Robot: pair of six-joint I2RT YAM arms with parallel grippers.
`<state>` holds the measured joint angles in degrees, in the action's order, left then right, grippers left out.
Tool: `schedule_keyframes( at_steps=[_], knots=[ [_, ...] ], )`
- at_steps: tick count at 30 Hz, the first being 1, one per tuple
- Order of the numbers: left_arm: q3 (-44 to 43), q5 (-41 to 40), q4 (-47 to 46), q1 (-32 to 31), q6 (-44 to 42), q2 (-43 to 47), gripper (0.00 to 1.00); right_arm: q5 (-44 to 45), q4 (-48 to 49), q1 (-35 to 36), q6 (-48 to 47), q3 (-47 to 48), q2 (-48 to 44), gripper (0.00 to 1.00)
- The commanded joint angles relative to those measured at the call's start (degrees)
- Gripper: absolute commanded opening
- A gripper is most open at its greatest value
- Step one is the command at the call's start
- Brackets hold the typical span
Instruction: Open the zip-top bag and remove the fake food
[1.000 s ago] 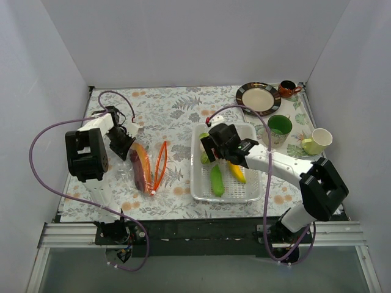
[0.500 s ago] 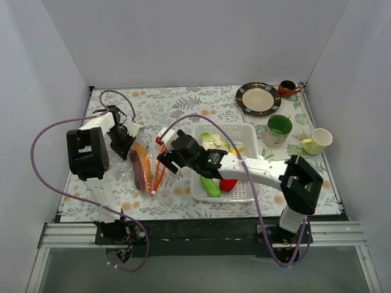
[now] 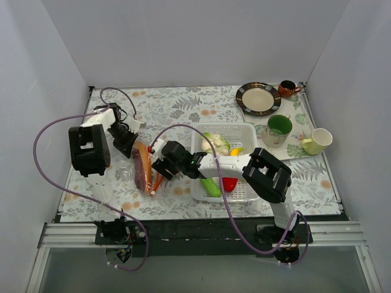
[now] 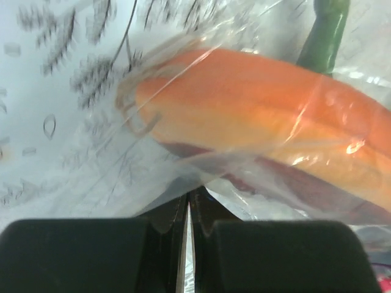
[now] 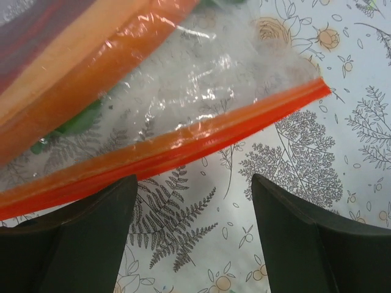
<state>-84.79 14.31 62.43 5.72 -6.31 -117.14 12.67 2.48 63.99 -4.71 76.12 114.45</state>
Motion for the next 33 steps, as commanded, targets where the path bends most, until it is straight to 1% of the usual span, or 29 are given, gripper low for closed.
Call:
schedule_keyframes(
  at_steps=[1, 2, 3, 4, 6, 7, 10, 14, 18, 21, 23, 24, 26, 27, 28, 30, 33],
  knots=[
    [-11.75, 14.48, 8.64, -0.88, -0.46, -1.42, 0.00, 0.07, 6.04, -0.18, 1.63, -0.09, -1.25, 0.84],
    [-14.41, 15.83, 13.37, -0.79, -0.72, -0.99, 0.00, 0.69, 6.13, -0.18, 1.90, -0.18, -1.42, 0.86],
    [-16.70, 17.06, 15.59, -0.88, -1.16, -0.46, 0.00, 1.30, 6.13, -0.18, 2.33, -0.35, -1.51, 0.86],
    [-18.55, 18.81, 17.09, -0.88, 0.14, 0.24, 0.00, 1.57, 6.31, -0.26, 2.42, -0.88, -1.69, 0.86],
    [-19.45, 18.30, 17.02, -1.32, 0.15, 2.61, 0.01, 2.10, 6.48, -0.27, 3.12, -1.49, -2.04, 0.87],
    [-19.10, 17.95, 17.11, -1.50, 0.24, 4.88, 0.03, 2.01, 6.48, -0.35, 3.22, -2.02, -2.22, 0.87],
    [-16.99, 16.90, 17.11, -2.20, -0.20, 8.32, 0.04, 1.75, 6.66, -0.44, 3.92, -2.90, -2.39, 0.88],
    [-16.19, 16.37, 17.11, -2.55, -0.37, 10.35, 0.03, 1.83, 6.05, -0.53, 4.27, -3.34, -1.34, 0.88],
    [-18.82, 15.76, 17.11, -2.90, 0.50, 10.88, 0.03, 2.36, 5.52, -0.53, 5.85, -3.43, -0.55, 0.89],
    [-23.47, 13.66, 17.11, -4.12, 2.00, 11.06, 0.04, 4.02, 4.47, -0.53, 6.73, -3.69, -0.63, 0.89],
    [-28.57, 11.89, 17.11, -4.83, 2.96, 11.58, 0.04, 4.64, 4.02, -0.53, 7.34, -4.31, -1.68, 0.91],
    [-30.24, 11.19, 17.11, -6.84, 3.23, 12.80, 0.06, 5.61, 4.20, -0.53, 7.61, -5.27, -2.39, 0.91],
    [-34.46, 10.39, 17.11, -8.00, 2.70, 14.65, 0.07, 5.96, 5.68, -0.53, 7.79, -6.76, -4.40, 0.92],
    [-35.60, 11.61, 17.11, -8.35, 2.53, 16.31, 0.08, 6.05, 6.30, -0.62, 7.87, -7.47, -5.11, 0.92],
    [-36.75, 14.32, 17.02, -8.35, 2.27, 17.03, 0.04, 5.97, 6.83, -0.62, 7.87, -8.43, -6.16, 0.92],
    [-35.80, 17.50, 16.93, -8.35, 1.48, 18.52, 0.00, 5.62, 6.84, -0.70, 8.22, -8.79, -6.87, 0.93],
    [-35.87, 20.67, 17.02, -8.35, 1.99, 20.55, 0.00, 5.62, 6.57, -0.70, 8.75, -9.32, -7.84, 0.93]
  ],
)
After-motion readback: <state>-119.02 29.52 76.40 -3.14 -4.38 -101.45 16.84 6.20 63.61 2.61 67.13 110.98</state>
